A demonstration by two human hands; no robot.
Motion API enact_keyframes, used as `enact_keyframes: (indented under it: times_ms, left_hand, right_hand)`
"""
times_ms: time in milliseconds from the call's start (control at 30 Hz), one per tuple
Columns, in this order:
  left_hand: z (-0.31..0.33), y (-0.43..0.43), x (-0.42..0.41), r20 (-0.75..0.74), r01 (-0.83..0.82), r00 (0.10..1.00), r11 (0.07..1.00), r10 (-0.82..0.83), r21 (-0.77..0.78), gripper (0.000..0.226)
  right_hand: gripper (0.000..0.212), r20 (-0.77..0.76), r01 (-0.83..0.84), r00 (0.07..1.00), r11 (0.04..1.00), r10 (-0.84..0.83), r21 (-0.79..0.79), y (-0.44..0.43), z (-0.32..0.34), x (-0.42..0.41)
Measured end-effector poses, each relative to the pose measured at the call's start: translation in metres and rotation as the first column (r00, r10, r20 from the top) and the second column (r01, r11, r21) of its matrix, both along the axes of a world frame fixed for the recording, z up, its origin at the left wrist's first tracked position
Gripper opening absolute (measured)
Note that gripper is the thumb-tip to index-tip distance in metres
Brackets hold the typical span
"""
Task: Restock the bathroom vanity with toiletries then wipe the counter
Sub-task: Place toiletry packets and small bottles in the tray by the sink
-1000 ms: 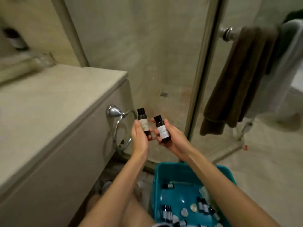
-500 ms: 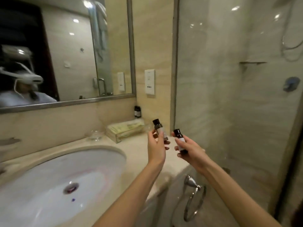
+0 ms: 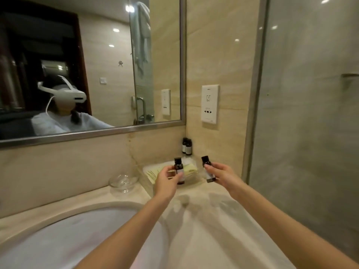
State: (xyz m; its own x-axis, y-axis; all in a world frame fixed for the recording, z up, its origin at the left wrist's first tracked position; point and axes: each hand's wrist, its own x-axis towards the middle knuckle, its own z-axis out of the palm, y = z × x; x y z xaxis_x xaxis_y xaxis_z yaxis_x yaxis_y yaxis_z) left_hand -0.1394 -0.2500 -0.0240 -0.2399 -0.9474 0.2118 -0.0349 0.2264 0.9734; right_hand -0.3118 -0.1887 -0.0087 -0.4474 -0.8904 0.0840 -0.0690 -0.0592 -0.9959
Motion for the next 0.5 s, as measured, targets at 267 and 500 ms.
enact_keyframes:
  times_ms: [267, 500]
  left_hand:
    - [-0.006, -0.102, -0.045, 0.072, -0.104, 0.991, 0.992, 0.108, -0.066, 0.03]
    - [-0.016, -0.141, -0.056, 0.126, -0.067, 0.989, 0.992, 0.079, -0.103, 0.025]
  right_hand:
    - [0.041, -0.164, 0.072, 0.983, 0.994, -0.085, -0.087, -0.145, 0.017, -0.033]
    - [0.043, -0.726, 0.032, 0.678, 0.991, -0.118, -0.13, -0.221, 0.031, -0.041]
